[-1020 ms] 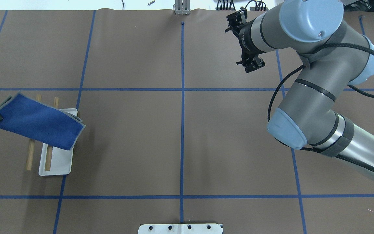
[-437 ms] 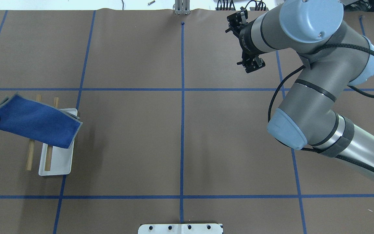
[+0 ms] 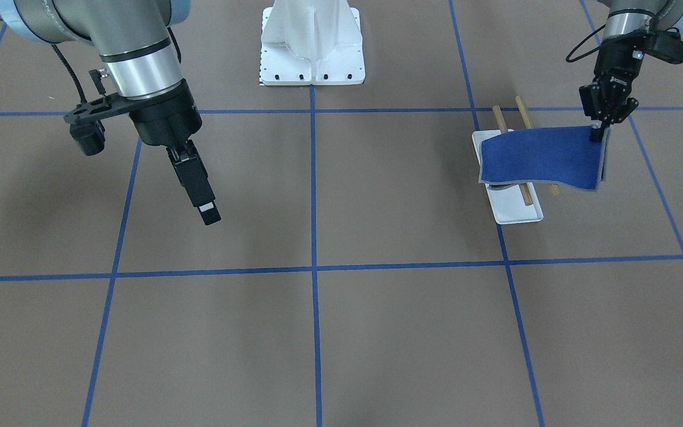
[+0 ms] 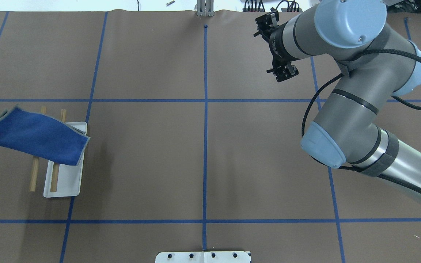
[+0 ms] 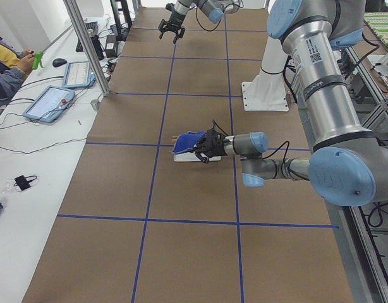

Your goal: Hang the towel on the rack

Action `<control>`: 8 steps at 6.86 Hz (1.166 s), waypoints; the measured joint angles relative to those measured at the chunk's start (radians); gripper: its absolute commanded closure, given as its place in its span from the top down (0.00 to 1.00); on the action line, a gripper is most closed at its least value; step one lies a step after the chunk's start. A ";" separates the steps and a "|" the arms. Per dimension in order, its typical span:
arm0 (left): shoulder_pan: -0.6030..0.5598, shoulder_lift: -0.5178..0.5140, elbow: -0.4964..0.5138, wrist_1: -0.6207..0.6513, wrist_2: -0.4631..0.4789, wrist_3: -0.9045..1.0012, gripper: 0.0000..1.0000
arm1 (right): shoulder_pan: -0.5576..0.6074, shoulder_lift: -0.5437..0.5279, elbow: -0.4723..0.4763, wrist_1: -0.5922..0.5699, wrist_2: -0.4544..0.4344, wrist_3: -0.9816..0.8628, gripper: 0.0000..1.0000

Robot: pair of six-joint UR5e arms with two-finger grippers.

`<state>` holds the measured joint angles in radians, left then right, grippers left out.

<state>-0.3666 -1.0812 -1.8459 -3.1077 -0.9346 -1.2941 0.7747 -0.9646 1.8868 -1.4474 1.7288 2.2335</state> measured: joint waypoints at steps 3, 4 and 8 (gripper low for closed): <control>0.000 0.007 0.010 0.001 -0.005 -0.060 0.97 | 0.000 -0.001 0.000 -0.001 0.000 0.000 1.00; 0.000 0.008 0.016 0.001 -0.006 -0.069 0.98 | 0.000 -0.003 -0.001 -0.001 0.000 -0.002 1.00; -0.002 0.007 0.034 0.001 -0.005 -0.071 0.98 | 0.006 -0.013 0.000 0.000 0.001 -0.029 1.00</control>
<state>-0.3682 -1.0738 -1.8120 -3.1063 -0.9396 -1.3654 0.7802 -0.9777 1.8869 -1.4478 1.7295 2.2042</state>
